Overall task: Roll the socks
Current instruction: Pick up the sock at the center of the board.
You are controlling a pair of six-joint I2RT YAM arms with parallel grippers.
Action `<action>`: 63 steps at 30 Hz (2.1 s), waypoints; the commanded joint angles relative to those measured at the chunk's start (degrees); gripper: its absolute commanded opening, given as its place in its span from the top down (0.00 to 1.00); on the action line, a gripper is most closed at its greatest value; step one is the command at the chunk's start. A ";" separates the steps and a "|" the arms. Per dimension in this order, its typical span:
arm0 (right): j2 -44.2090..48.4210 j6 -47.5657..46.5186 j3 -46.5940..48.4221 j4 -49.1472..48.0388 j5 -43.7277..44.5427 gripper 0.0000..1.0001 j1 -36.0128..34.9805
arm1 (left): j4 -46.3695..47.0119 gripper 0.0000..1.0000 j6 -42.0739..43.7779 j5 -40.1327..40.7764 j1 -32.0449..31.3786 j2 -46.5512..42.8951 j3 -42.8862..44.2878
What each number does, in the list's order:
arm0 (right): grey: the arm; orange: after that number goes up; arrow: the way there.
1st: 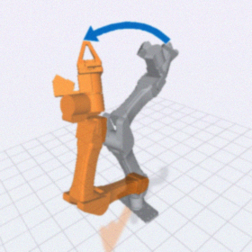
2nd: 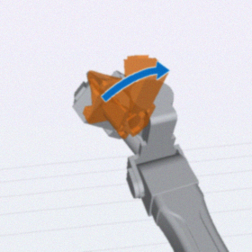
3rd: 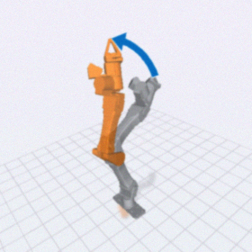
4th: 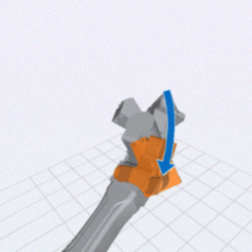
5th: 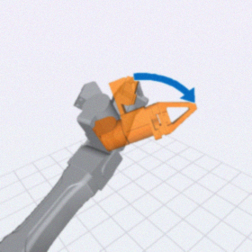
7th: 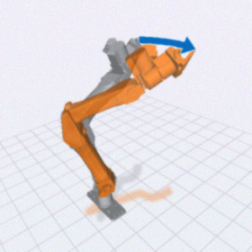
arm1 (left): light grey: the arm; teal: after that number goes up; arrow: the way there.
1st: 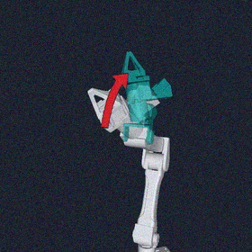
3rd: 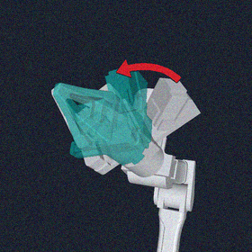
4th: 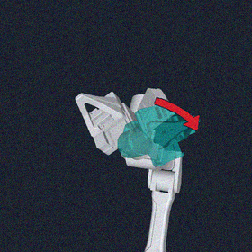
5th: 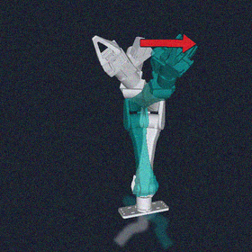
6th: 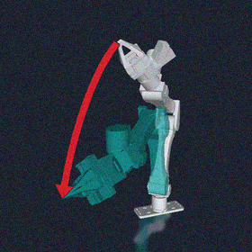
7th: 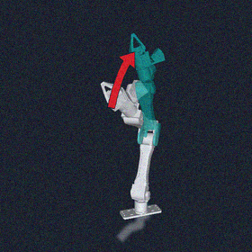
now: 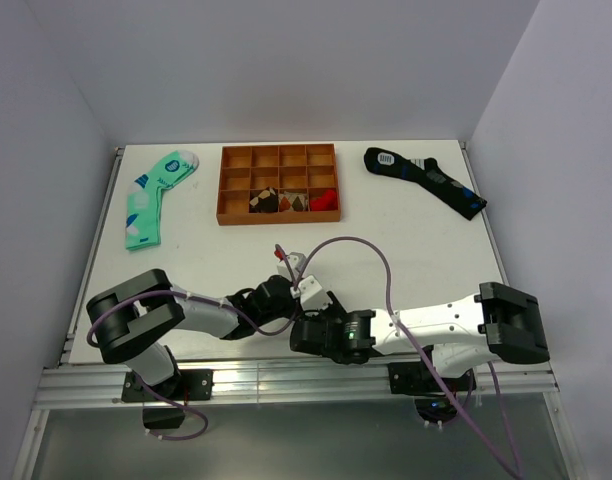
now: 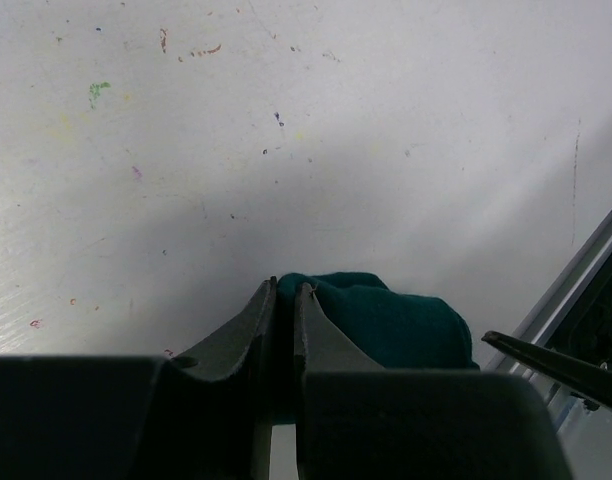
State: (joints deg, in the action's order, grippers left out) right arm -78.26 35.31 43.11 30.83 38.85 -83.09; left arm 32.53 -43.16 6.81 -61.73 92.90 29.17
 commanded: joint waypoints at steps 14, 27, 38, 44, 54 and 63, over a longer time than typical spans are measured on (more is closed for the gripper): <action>-2.95 -19.66 5.93 -7.53 -10.54 0.43 -1.90 | -14.16 1.00 3.52 -2.77 -1.72 5.97 -0.60; -5.67 -22.74 3.12 -16.94 -14.86 0.43 -0.41 | -14.08 1.00 3.69 -3.38 -1.72 6.50 -0.34; -6.99 -20.90 -0.84 -22.66 -19.25 0.44 1.09 | -14.17 1.00 4.05 -3.82 -1.72 7.82 0.36; -9.62 -18.09 -0.58 -22.39 -18.64 0.44 1.00 | -14.51 1.00 4.05 -3.73 -1.72 8.26 0.80; -13.85 -16.68 1.53 -20.11 -16.97 0.45 1.09 | -15.48 1.00 3.87 -3.56 -1.55 8.61 1.15; -14.11 -14.48 1.18 -19.15 -20.92 0.45 1.09 | -15.92 1.00 4.04 -4.17 -0.76 9.40 1.86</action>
State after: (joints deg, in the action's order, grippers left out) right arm -84.62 33.65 41.21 18.57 37.04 -79.35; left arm 36.95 -44.23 1.96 -58.30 96.55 28.38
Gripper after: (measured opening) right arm 0.546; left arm 0.135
